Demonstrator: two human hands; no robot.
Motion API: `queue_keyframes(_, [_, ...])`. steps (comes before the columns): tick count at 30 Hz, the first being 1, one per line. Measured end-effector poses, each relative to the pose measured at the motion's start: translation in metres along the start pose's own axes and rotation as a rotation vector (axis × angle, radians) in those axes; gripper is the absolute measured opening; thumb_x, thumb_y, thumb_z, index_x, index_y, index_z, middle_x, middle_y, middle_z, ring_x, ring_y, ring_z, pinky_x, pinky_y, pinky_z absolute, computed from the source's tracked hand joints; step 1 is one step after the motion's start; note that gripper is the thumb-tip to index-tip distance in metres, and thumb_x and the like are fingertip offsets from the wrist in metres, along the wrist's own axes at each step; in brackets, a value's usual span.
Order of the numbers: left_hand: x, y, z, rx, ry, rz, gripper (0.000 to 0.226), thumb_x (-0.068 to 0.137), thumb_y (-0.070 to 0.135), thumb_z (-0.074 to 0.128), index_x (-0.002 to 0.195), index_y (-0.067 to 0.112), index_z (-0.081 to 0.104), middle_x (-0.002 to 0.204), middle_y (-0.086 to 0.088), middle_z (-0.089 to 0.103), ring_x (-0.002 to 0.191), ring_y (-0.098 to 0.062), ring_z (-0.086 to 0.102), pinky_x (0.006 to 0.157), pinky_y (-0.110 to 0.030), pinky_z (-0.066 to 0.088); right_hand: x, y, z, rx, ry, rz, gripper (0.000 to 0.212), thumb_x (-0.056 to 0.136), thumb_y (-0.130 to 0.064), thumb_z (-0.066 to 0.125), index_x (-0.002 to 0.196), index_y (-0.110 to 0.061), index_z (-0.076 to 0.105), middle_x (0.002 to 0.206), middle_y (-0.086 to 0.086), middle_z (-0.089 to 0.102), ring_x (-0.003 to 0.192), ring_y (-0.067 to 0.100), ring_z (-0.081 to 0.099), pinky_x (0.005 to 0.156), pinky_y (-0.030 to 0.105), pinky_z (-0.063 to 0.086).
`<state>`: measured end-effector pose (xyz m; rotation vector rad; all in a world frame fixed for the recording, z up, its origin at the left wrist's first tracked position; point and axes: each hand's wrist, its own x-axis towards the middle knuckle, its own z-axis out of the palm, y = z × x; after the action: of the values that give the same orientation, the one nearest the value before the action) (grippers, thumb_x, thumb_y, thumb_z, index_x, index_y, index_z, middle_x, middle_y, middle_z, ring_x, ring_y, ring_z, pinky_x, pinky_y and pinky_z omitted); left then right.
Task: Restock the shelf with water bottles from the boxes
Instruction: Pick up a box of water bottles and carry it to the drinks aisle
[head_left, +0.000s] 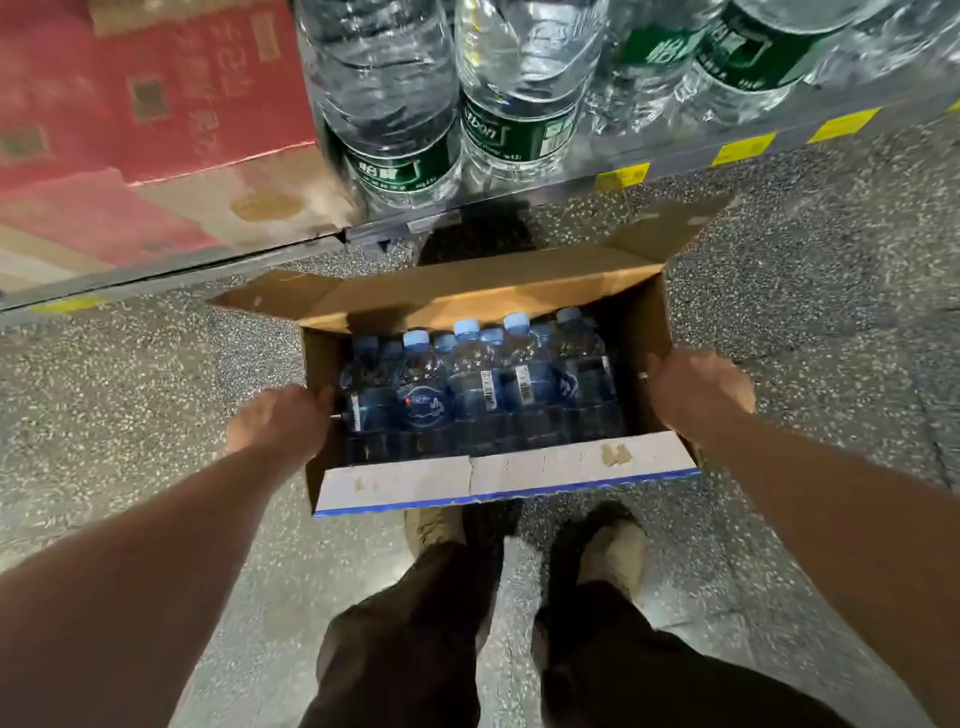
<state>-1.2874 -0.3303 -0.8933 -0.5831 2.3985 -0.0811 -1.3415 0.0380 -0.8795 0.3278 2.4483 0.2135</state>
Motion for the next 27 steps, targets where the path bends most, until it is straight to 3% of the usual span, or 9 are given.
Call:
queue_keyframes(8, [0.085, 0.021, 0.041, -0.011, -0.001, -0.082, 0.064, 0.095, 0.059, 0.03, 0.115, 0.007, 0.063, 0.118, -0.022, 0.061, 0.108, -0.04, 0.059, 0.087, -0.045, 0.048, 0.081, -0.041, 0.049, -0.001, 0.027, -0.024, 0.052, 0.104, -0.039, 0.024, 0.126, -0.002, 0.054, 0.117, 0.02, 0.061, 0.107, 0.036, 0.06, 0.068, 0.035, 0.04])
queue_keyframes(12, [0.108, 0.027, 0.051, -0.001, 0.017, -0.047, 0.064, 0.096, 0.056, 0.029, 0.116, 0.004, 0.061, 0.118, -0.025, 0.061, 0.108, -0.04, 0.058, 0.087, -0.042, 0.046, 0.101, -0.054, 0.06, 0.002, 0.01, 0.019, 0.052, 0.103, -0.041, 0.026, 0.121, -0.005, 0.059, 0.119, 0.02, 0.061, 0.109, 0.036, 0.059, 0.077, 0.039, 0.05])
queue_keyframes(17, [0.113, 0.031, 0.06, 0.062, 0.034, -0.052, 0.06, 0.098, 0.052, 0.032, 0.112, 0.004, 0.064, 0.113, -0.024, 0.064, 0.104, -0.038, 0.06, 0.079, -0.039, 0.044, 0.112, -0.063, 0.059, -0.028, -0.01, 0.037, 0.052, 0.103, -0.039, 0.026, 0.118, -0.004, 0.061, 0.114, 0.02, 0.062, 0.105, 0.035, 0.06, 0.068, 0.036, 0.043])
queue_keyframes(22, [0.101, 0.033, 0.027, 0.052, -0.134, -0.093, 0.053, 0.096, 0.046, 0.037, 0.118, 0.004, 0.061, 0.124, -0.02, 0.06, 0.114, -0.035, 0.057, 0.091, -0.039, 0.044, 0.09, -0.065, 0.029, -0.042, -0.128, 0.033, 0.062, 0.101, -0.049, 0.023, 0.125, -0.002, 0.055, 0.126, 0.02, 0.056, 0.111, 0.036, 0.056, 0.071, 0.036, 0.038])
queue_keyframes(24, [0.087, 0.038, 0.0, 0.06, -0.192, -0.048, 0.047, 0.091, 0.041, 0.041, 0.12, 0.009, 0.06, 0.127, -0.016, 0.059, 0.116, -0.034, 0.056, 0.095, -0.041, 0.044, 0.069, -0.07, 0.003, -0.04, -0.176, 0.001, 0.055, 0.1, -0.044, 0.031, 0.124, -0.002, 0.055, 0.125, 0.019, 0.057, 0.11, 0.034, 0.057, 0.071, 0.036, 0.037])
queue_keyframes(27, [0.056, 0.052, -0.042, 0.106, -0.214, 0.071, 0.043, 0.086, 0.039, 0.041, 0.12, 0.017, 0.056, 0.121, -0.012, 0.061, 0.106, -0.032, 0.058, 0.084, -0.037, 0.044, 0.032, -0.078, -0.041, -0.036, -0.183, -0.079, 0.037, 0.097, -0.029, 0.042, 0.122, -0.006, 0.056, 0.121, 0.012, 0.06, 0.104, 0.029, 0.059, 0.072, 0.034, 0.037])
